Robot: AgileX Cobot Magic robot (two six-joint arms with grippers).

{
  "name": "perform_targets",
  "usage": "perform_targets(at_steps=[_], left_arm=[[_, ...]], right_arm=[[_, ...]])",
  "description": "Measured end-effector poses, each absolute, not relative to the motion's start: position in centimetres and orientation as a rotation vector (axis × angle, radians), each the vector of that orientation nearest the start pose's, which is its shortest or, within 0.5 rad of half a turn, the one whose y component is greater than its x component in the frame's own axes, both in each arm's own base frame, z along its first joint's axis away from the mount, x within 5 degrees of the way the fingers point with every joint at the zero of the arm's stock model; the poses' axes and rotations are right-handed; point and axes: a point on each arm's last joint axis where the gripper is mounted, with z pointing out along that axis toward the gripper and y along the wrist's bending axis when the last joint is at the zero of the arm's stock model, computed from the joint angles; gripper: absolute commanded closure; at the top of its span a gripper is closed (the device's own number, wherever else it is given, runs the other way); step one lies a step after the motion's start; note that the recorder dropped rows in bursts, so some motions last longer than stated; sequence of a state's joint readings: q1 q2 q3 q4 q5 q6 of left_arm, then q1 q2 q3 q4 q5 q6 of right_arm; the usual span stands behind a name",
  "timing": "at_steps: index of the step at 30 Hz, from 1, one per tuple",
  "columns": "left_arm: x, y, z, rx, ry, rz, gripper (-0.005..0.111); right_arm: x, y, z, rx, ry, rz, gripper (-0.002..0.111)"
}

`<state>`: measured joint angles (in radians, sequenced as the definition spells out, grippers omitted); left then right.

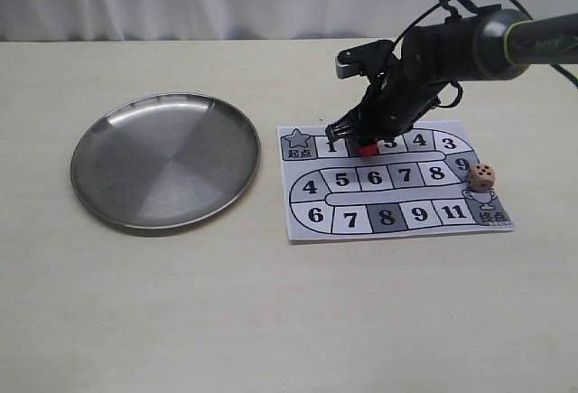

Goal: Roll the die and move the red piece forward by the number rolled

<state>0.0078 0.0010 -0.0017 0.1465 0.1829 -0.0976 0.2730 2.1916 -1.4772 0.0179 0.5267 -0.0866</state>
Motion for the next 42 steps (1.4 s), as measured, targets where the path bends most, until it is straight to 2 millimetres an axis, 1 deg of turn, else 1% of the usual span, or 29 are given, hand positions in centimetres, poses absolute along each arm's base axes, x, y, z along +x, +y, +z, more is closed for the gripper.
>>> perform_targets(at_steps=[3, 6, 9, 10, 14, 17, 19, 22, 23, 30, 32, 34, 42], left_arm=[[5.6, 0.3, 19.7, 0.012, 1.664, 0.063, 0.107], [5.6, 0.3, 19.7, 0.012, 1.664, 0.063, 0.107], [5.6, 0.3, 19.7, 0.012, 1.664, 0.063, 0.107], [5.6, 0.3, 19.7, 0.012, 1.664, 0.063, 0.107], [5.6, 0.3, 19.7, 0.012, 1.664, 0.063, 0.107], [5.6, 0.3, 19.7, 0.012, 1.664, 0.063, 0.107], [5.6, 0.3, 19.7, 0.012, 1.664, 0.063, 0.107], [5.6, 0.3, 19.7, 0.012, 1.664, 0.063, 0.107], [5.6, 0.3, 19.7, 0.012, 1.664, 0.063, 0.107], [5.6, 0.3, 19.7, 0.012, 1.664, 0.063, 0.107], [5.6, 0.3, 19.7, 0.012, 1.664, 0.063, 0.107], [5.6, 0.3, 19.7, 0.012, 1.664, 0.063, 0.107], [5.6, 0.3, 19.7, 0.012, 1.664, 0.063, 0.107]], right_arm=[[43.2, 12.2, 11.8, -0.469, 2.684, 0.071, 0.104], [43.1, 12.1, 12.7, -0.47, 2.666, 0.069, 0.104], [43.0, 12.0, 15.5, -0.478, 2.602, 0.057, 0.104], [43.0, 11.9, 16.8, -0.473, 2.574, 0.056, 0.104], [42.6, 10.6, 21.4, -0.415, 2.478, 0.055, 0.104], [42.5, 9.2, 23.2, -0.354, 2.445, 0.052, 0.104], [42.6, 8.6, 23.3, -0.333, 2.445, 0.046, 0.104], [42.5, 8.1, 21.7, -0.325, 2.487, 0.041, 0.104], [42.5, 8.1, 20.9, -0.328, 2.501, 0.04, 0.104], [42.7, 8.3, 13.2, -0.328, 2.648, 0.047, 0.104], [42.7, 8.3, 11.6, -0.312, 2.686, 0.061, 0.104], [42.8, 8.4, 11.2, -0.302, 2.679, 0.067, 0.104], [43.0, 8.4, 11.2, -0.301, 2.669, 0.069, 0.104]])
